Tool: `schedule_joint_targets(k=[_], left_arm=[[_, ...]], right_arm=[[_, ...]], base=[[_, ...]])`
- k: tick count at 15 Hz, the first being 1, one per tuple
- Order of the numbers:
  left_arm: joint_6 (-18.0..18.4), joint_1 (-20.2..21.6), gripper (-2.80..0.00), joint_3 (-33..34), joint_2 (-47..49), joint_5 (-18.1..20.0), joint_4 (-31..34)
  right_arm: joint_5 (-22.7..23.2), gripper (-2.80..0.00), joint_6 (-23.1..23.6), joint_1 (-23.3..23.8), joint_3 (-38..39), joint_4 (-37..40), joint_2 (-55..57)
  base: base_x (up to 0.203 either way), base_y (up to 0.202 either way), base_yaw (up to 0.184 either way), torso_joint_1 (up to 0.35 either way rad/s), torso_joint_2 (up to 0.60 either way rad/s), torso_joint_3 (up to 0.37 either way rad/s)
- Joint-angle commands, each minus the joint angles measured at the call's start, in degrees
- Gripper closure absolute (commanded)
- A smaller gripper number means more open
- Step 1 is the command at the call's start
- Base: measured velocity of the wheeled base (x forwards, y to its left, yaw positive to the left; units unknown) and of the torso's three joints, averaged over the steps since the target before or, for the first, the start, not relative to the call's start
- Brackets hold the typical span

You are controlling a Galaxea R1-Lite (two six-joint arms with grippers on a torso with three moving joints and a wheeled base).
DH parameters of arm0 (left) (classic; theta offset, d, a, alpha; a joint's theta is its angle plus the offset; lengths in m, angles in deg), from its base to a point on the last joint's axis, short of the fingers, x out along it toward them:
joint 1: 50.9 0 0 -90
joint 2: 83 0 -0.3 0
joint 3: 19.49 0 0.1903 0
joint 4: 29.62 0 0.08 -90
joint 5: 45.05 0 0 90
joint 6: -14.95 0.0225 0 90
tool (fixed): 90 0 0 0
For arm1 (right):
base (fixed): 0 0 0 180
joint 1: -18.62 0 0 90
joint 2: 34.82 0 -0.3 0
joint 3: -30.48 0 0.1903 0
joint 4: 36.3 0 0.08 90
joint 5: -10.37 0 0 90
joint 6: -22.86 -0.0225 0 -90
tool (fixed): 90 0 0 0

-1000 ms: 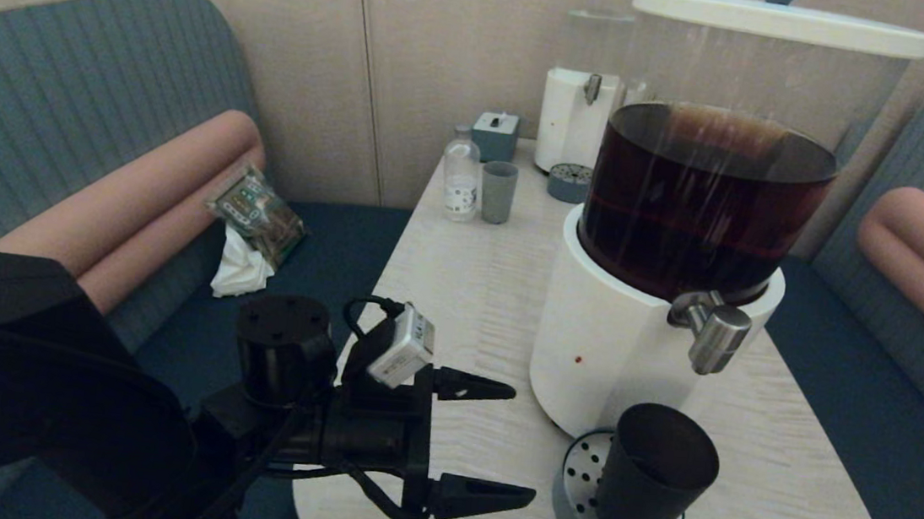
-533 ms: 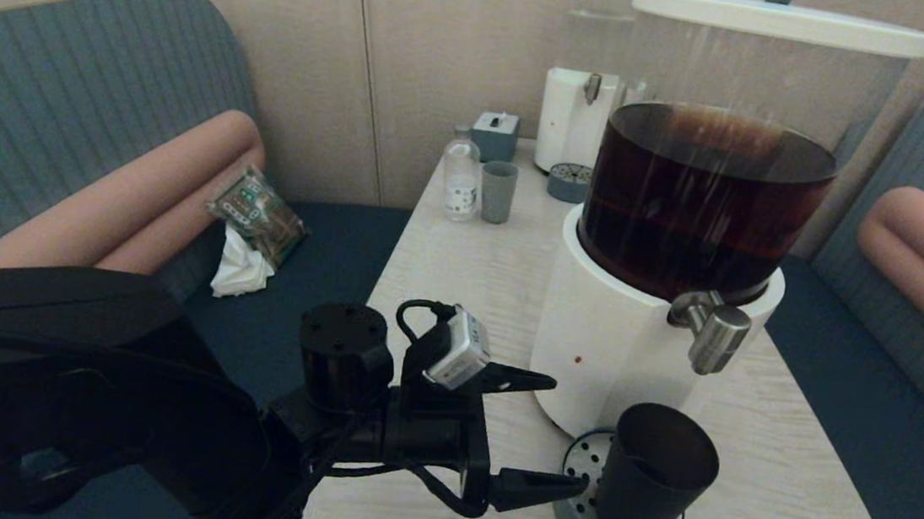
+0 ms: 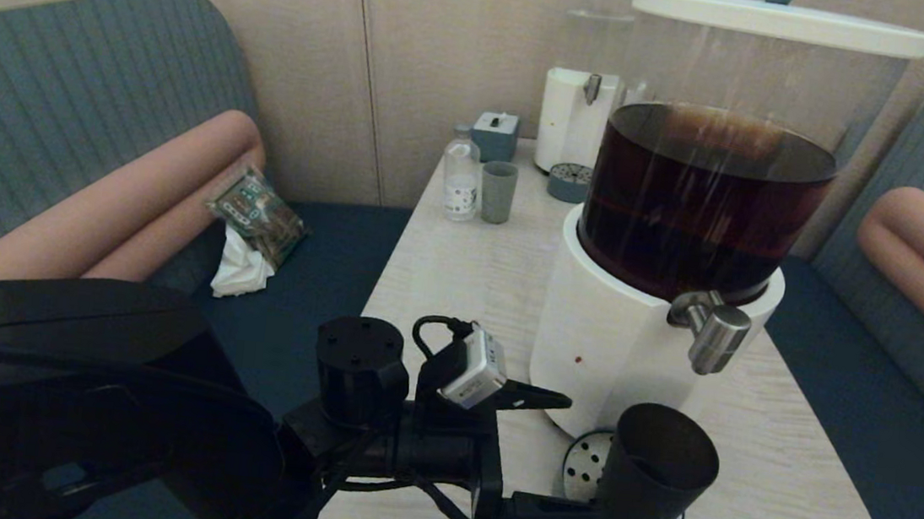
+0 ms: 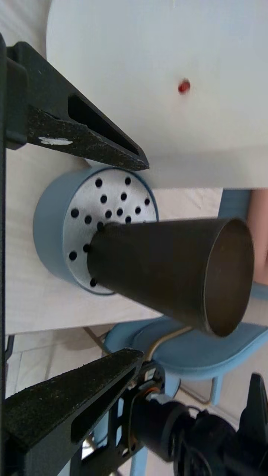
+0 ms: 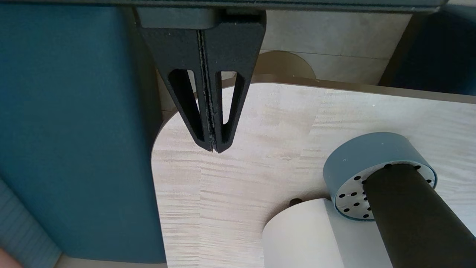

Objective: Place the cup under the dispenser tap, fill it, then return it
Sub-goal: Place the cup next to the water dispenser

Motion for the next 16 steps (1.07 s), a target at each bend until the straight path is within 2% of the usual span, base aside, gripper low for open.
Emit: schedule_joint_targets(k=[1,16], left_arm=[[-0.03,-0.65,-2.8,-0.03,-0.05,1.12,-0.39],[-0.56,-3.62,-2.8,-5.87,5.18,0.86,-0.26]], right_arm=[[0.01,0.0,-0.02,-0.01,0.0,0.04,0.06],[0.01,0.0,-0.02,-0.01,0.0,0.04,0.06]], base=[[0.0,0.0,0.0,0.0,0.0,0.0],[0.0,0.0,0.0,0.0,0.0,0.0]])
